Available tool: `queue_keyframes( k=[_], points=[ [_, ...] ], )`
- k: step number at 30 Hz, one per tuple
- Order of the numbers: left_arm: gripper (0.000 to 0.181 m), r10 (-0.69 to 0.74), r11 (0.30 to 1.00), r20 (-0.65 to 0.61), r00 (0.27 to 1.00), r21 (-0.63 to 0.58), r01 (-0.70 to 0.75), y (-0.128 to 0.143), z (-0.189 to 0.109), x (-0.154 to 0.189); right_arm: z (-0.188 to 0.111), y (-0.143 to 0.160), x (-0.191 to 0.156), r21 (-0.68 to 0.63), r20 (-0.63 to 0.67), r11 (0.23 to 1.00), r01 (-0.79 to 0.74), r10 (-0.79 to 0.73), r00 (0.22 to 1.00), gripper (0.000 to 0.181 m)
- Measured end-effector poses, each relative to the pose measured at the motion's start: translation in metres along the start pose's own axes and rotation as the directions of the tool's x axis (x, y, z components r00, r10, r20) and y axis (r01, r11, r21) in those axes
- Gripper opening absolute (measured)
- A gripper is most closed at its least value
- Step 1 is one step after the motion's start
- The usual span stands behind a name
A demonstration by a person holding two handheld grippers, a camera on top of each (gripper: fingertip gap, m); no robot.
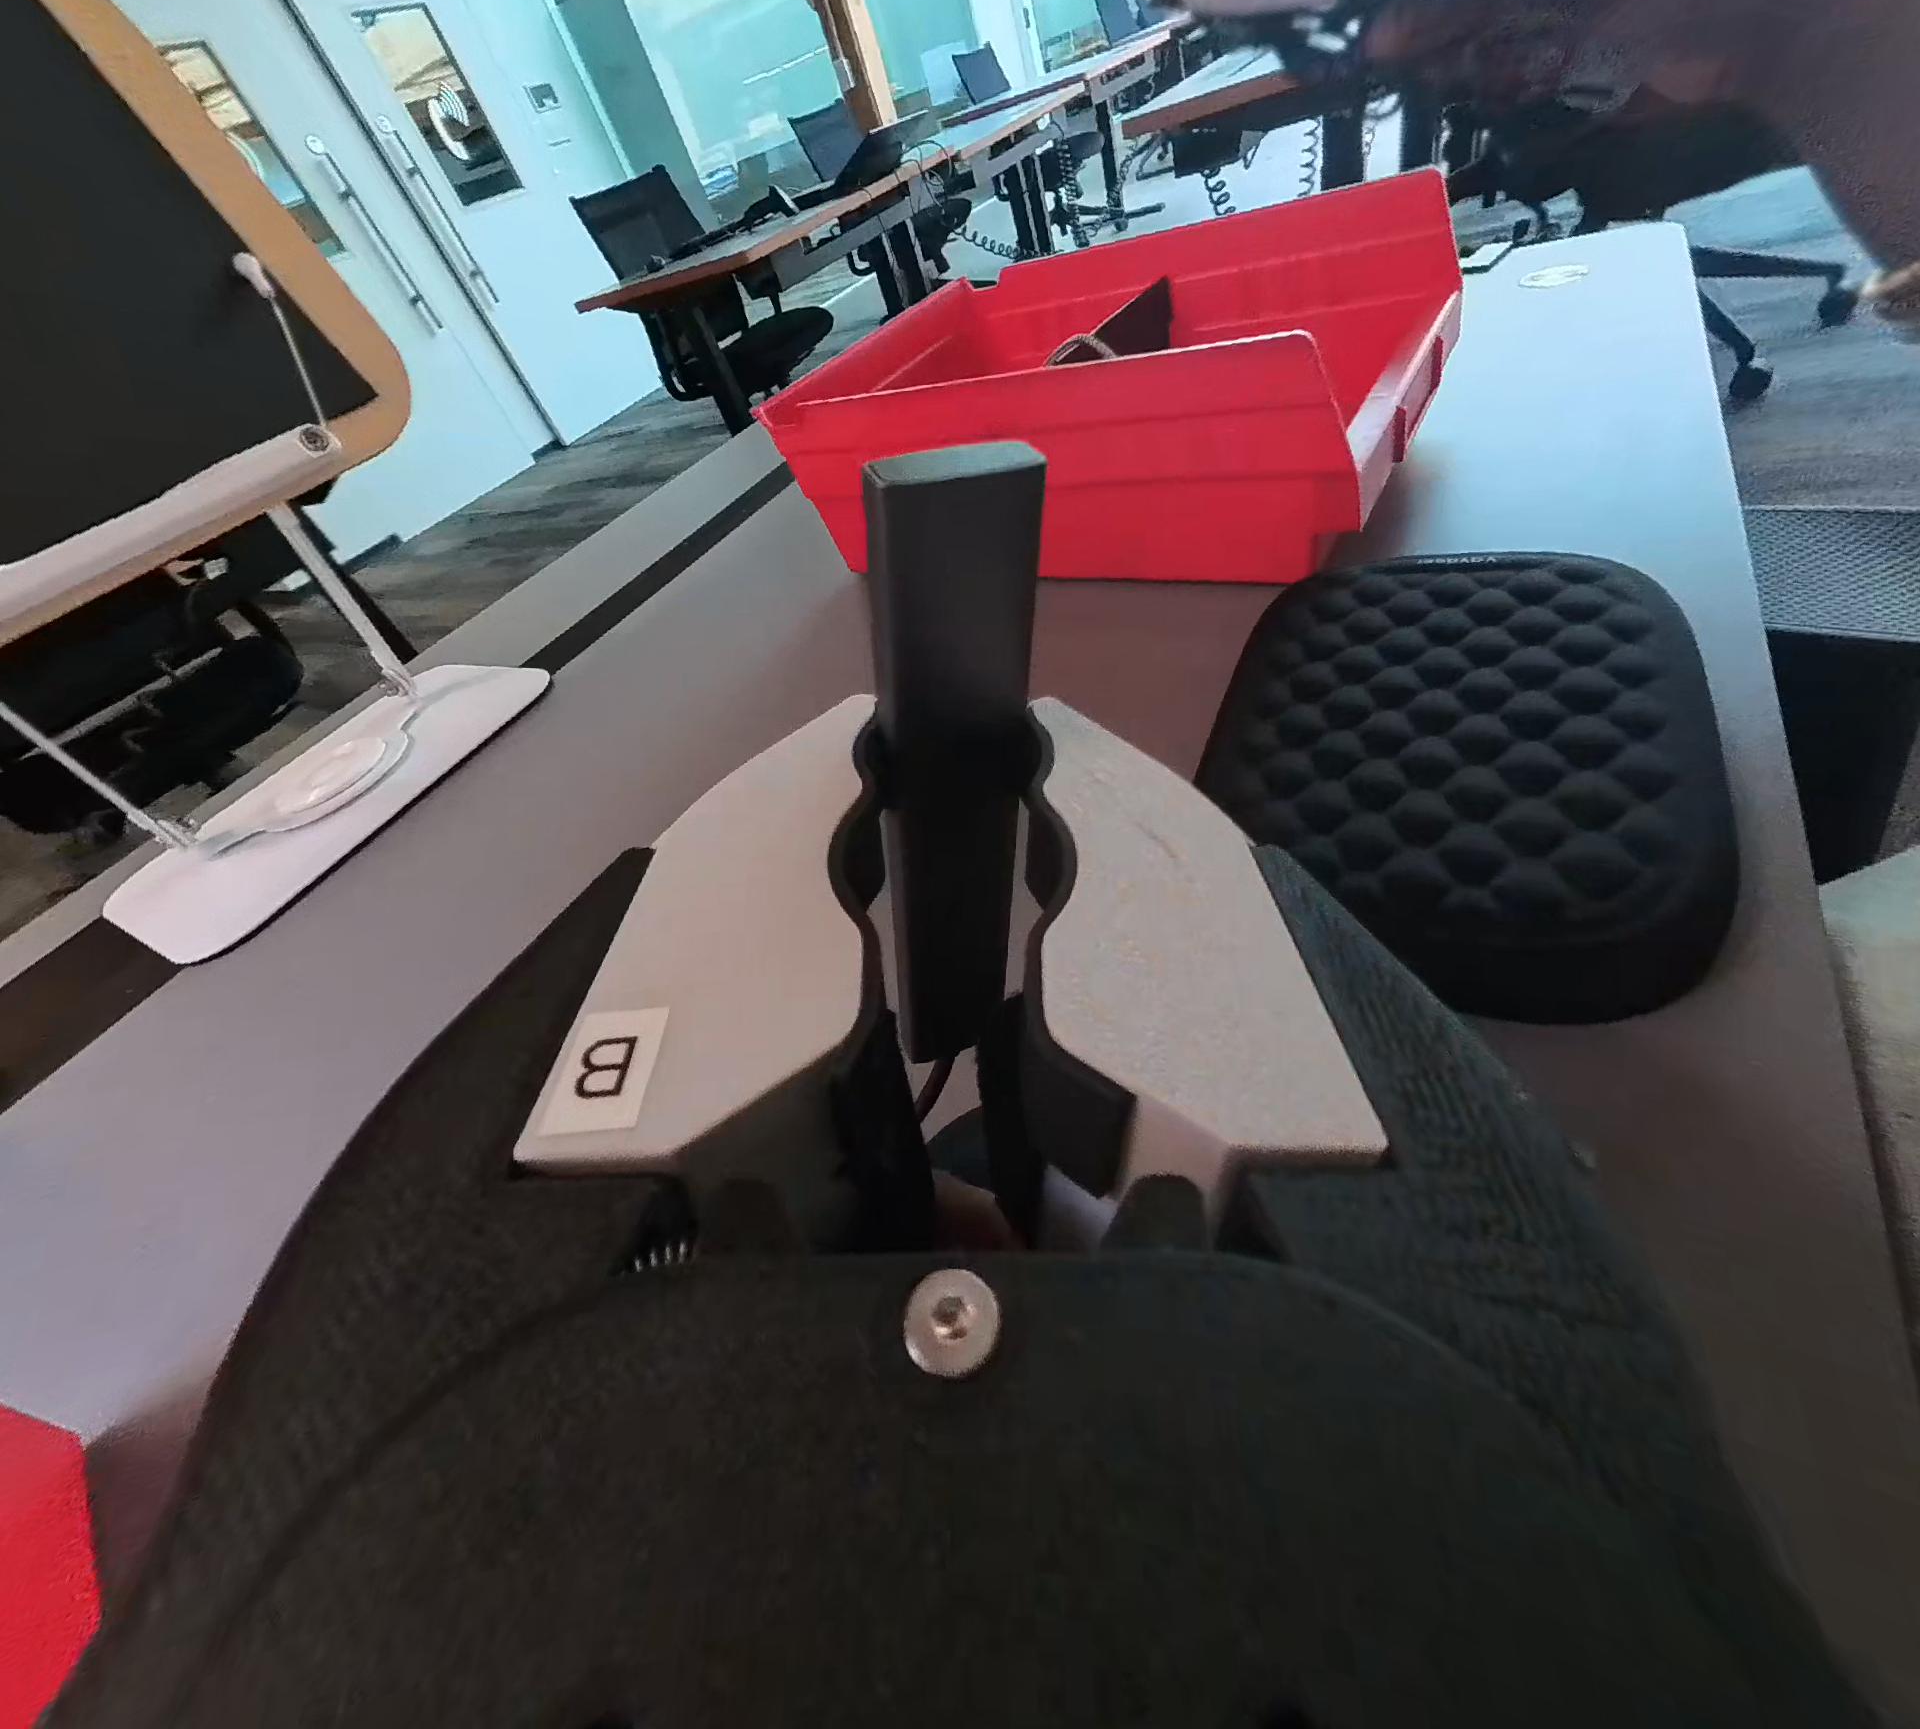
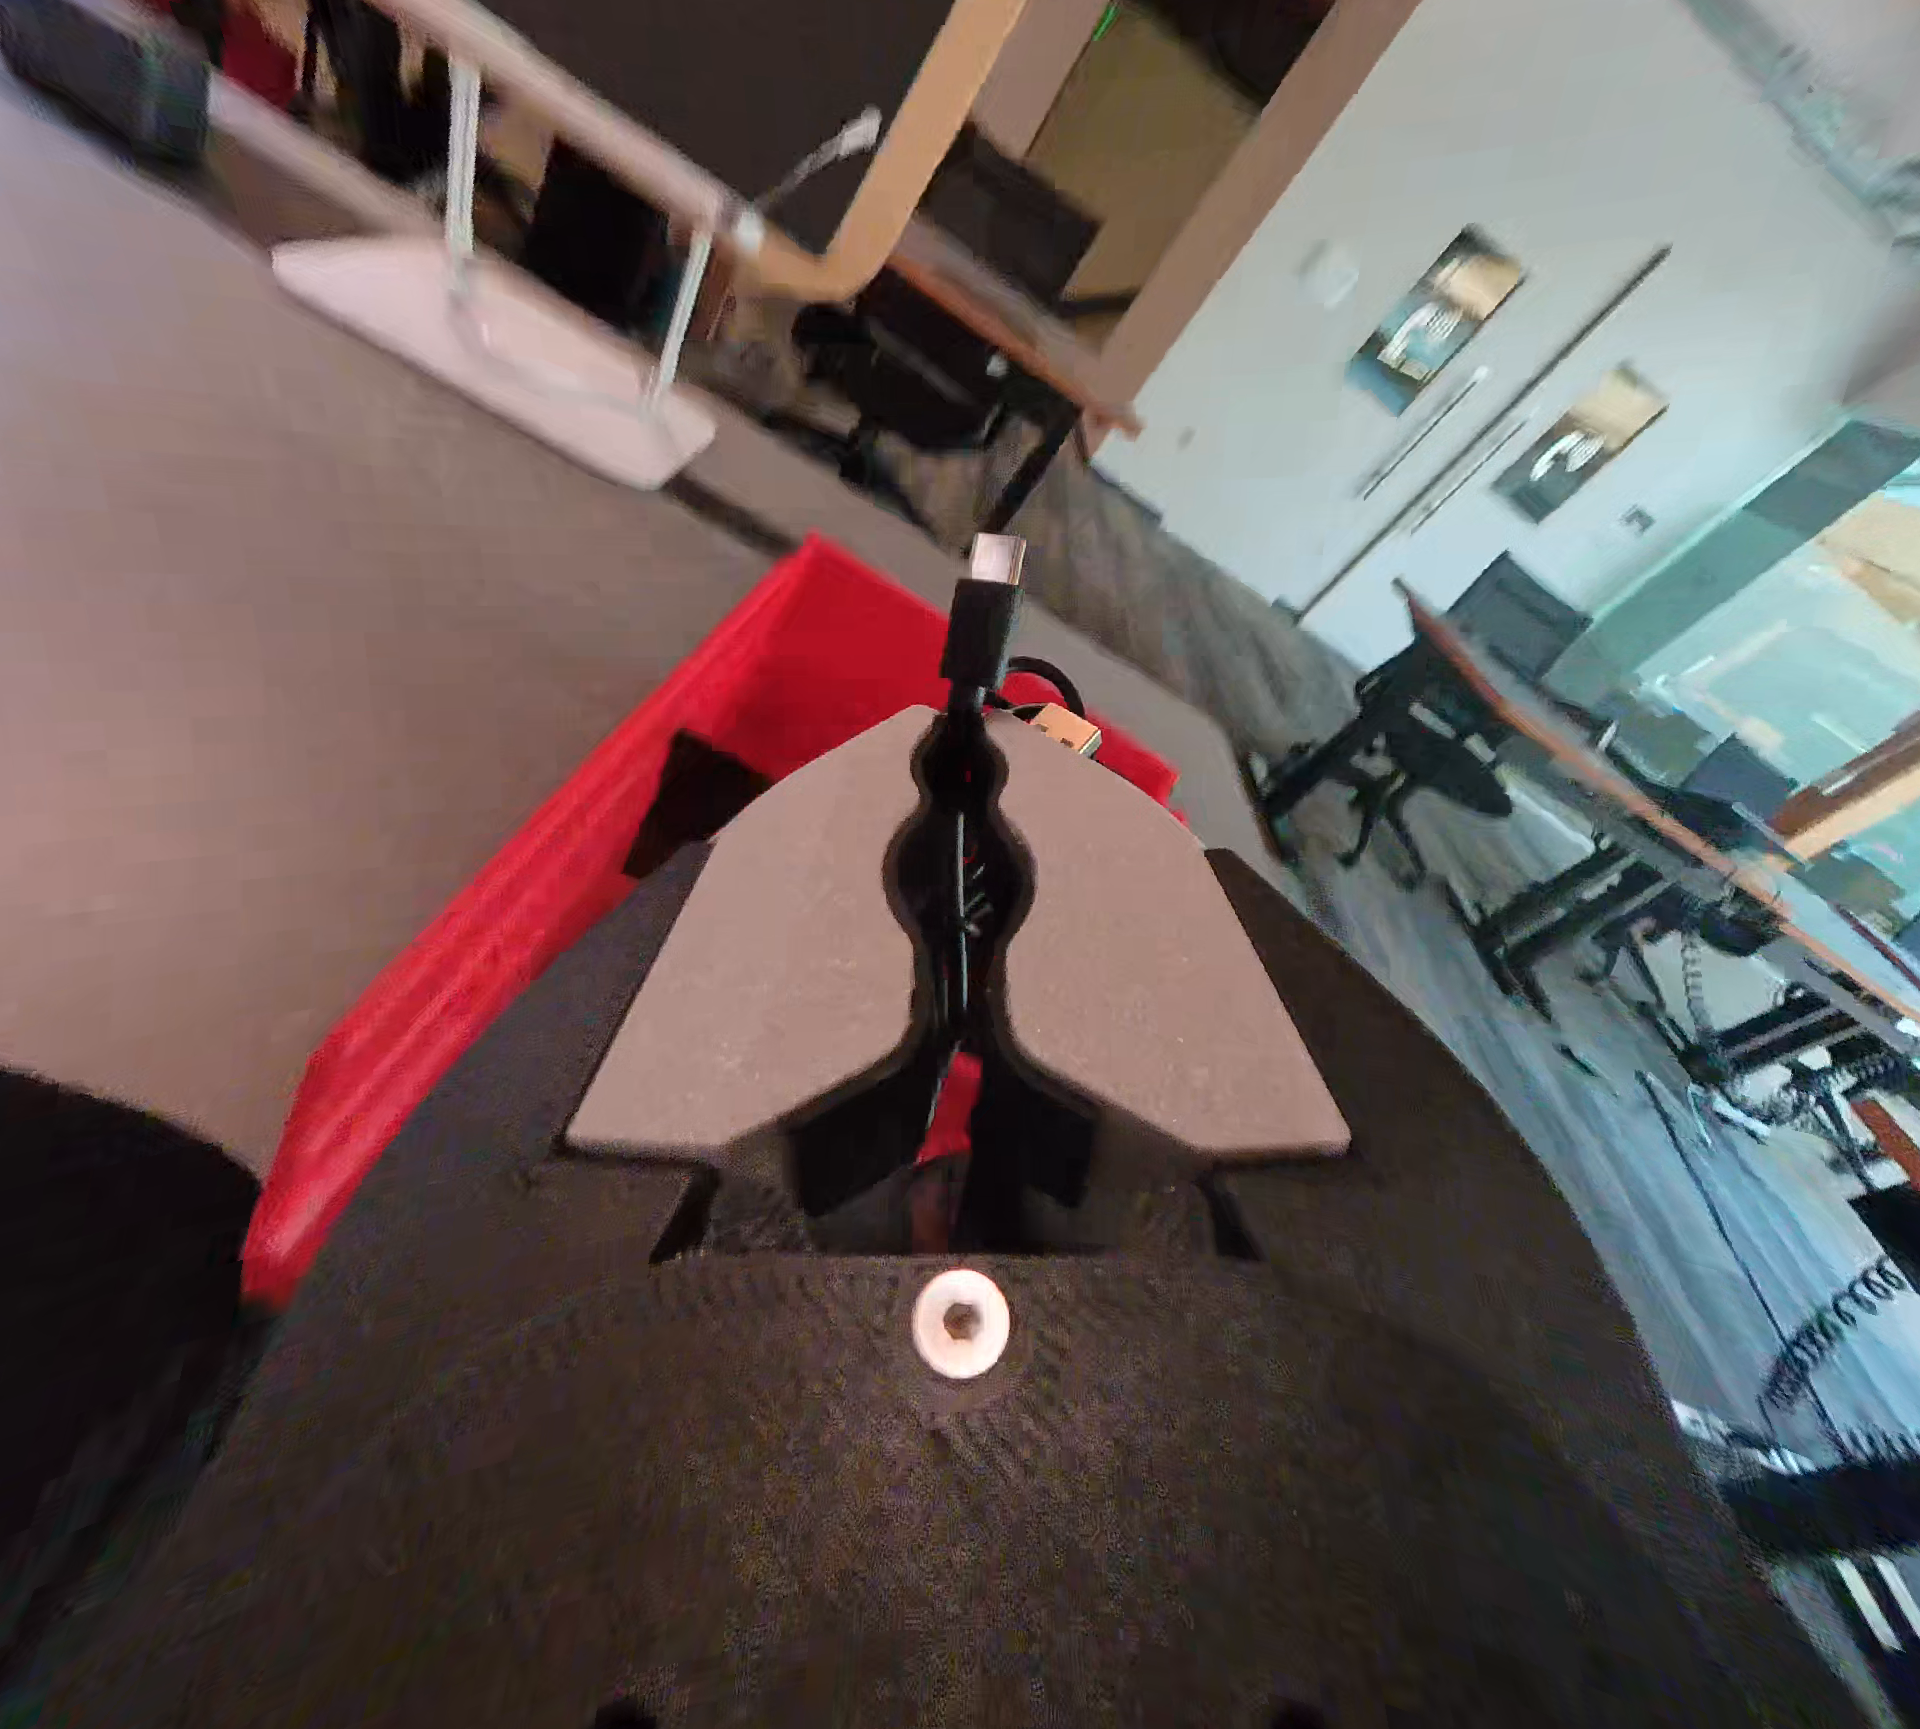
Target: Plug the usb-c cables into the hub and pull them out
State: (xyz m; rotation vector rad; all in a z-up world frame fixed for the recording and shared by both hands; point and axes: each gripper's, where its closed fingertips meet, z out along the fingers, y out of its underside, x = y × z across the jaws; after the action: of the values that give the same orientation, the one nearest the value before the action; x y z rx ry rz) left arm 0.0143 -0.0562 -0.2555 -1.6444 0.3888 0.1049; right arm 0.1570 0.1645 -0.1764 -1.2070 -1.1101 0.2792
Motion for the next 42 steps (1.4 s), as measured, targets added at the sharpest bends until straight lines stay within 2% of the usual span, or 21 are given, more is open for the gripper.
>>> queue_keyframes(
  k=[2,3,5,7,9,11,13,14,16,18,21,24,25,26,29,31,36,38,39,40,42],
  points=[
    [0.021,-0.005,1.0,-0.002,1.0,0.003,0.005,0.0,0.0,0.0,0.011,0.047,-0.02,-0.232,0.115,0.971,0.053,-0.027,0.993,0.028],
    [0.021,-0.01,1.0,-0.002,1.0,0.009,0.01,0.0,-0.001,-0.001,0.013,0.06,-0.024,-0.296,0.129,0.952,0.071,-0.034,0.991,0.03],
    [0.021,-0.025,0.999,-0.005,1.0,0.023,0.025,-0.001,-0.002,-0.002,0.015,0.058,-0.028,-0.26,0.132,0.963,0.067,-0.033,0.991,0.033],
    [0.021,-0.044,0.999,-0.003,0.999,0.032,0.044,-0.002,-0.003,-0.004,0.013,0.043,-0.03,-0.192,0.156,0.981,-0.018,0.048,0.987,0.033],
    [0.021,-0.046,0.998,-0.001,0.999,0.034,0.046,-0.002,-0.004,-0.005,0.01,0.036,-0.032,-0.186,0.209,0.979,-0.083,0.122,0.97,0.033],
    [0.021,-0.039,0.999,0.001,0.999,0.032,0.039,-0.003,-0.004,-0.004,0.008,0.048,-0.041,-0.292,0.291,0.953,-0.083,0.171,0.941,0.047],
    [0.021,-0.035,0.999,0.002,0.999,0.031,0.034,-0.003,-0.004,-0.004,0.006,0.074,-0.042,-0.433,0.307,0.901,-0.012,0.16,0.938,0.055],
    [0.021,-0.035,0.999,0.001,0.999,0.031,0.035,-0.002,-0.004,-0.004,0.005,0.086,-0.04,-0.489,0.295,0.872,0.022,0.142,0.945,0.057],
    [0.021,-0.036,0.999,0.001,0.999,0.032,0.036,-0.003,-0.004,-0.004,0.006,0.098,-0.02,-0.554,0.185,0.832,0.025,0.094,0.978,0.057],
    [0.021,-0.039,0.999,0.004,0.999,0.035,0.039,-0.003,-0.005,-0.005,0.01,0.081,-0.008,-0.484,0.114,0.875,-0.017,0.082,0.99,0.05],
    [0.021,-0.042,0.998,0.003,0.999,0.036,0.042,-0.003,-0.005,-0.005,0.021,0.039,-0.009,-0.299,0.138,0.949,-0.101,0.148,0.979,0.037],
    [0.021,-0.041,0.998,0.001,0.999,0.038,0.041,-0.003,-0.005,-0.005,0.036,0.038,-0.011,-0.327,0.299,0.942,0.072,0.031,0.954,0.023],
    [0.021,-0.041,0.998,0.0,0.999,0.037,0.041,-0.003,-0.005,-0.005,0.038,0.046,-0.018,-0.354,0.422,0.921,0.16,0.005,0.907,0.022],
    [0.021,-0.04,0.999,0.0,0.999,0.037,0.04,-0.003,-0.005,-0.005,0.04,0.054,-0.025,-0.358,0.541,0.897,0.26,-0.028,0.84,0.029],
    [0.021,-0.036,0.999,-0.001,0.999,0.035,0.036,-0.003,-0.005,-0.005,0.056,0.071,-0.024,-0.146,0.674,0.812,0.566,-0.337,0.658,0.024],
    [0.021,-0.04,0.999,-0.004,0.999,0.035,0.04,-0.003,-0.005,-0.005,0.065,0.075,-0.026,-0.018,0.665,0.77,0.638,-0.467,0.582,0.027],
    [0.021,-0.033,0.999,-0.011,0.999,0.026,0.033,-0.002,-0.003,-0.003,0.078,0.093,-0.043,0.105,0.649,0.664,0.741,-0.61,0.455,0.033],
    [0.021,-0.033,0.999,-0.01,0.999,0.028,0.033,-0.002,-0.004,-0.004,0.079,0.086,-0.053,0.166,0.617,0.655,0.737,-0.652,0.441,0.025],
    [0.021,-0.036,0.999,-0.011,0.999,0.029,0.037,-0.002,-0.004,-0.004,0.078,0.082,-0.056,0.185,0.598,0.647,0.74,-0.671,0.437,0.012],
    [0.021,-0.041,0.999,-0.011,0.999,0.03,0.042,-0.002,-0.004,-0.005,0.077,0.078,-0.055,0.186,0.563,0.613,0.768,-0.707,0.428,0.005],
    [0.021,-0.051,0.998,-0.009,0.999,0.036,0.051,-0.002,-0.005,-0.006,0.071,0.076,-0.047,0.136,0.491,0.475,0.87,-0.795,0.357,0.003]
  ],
)
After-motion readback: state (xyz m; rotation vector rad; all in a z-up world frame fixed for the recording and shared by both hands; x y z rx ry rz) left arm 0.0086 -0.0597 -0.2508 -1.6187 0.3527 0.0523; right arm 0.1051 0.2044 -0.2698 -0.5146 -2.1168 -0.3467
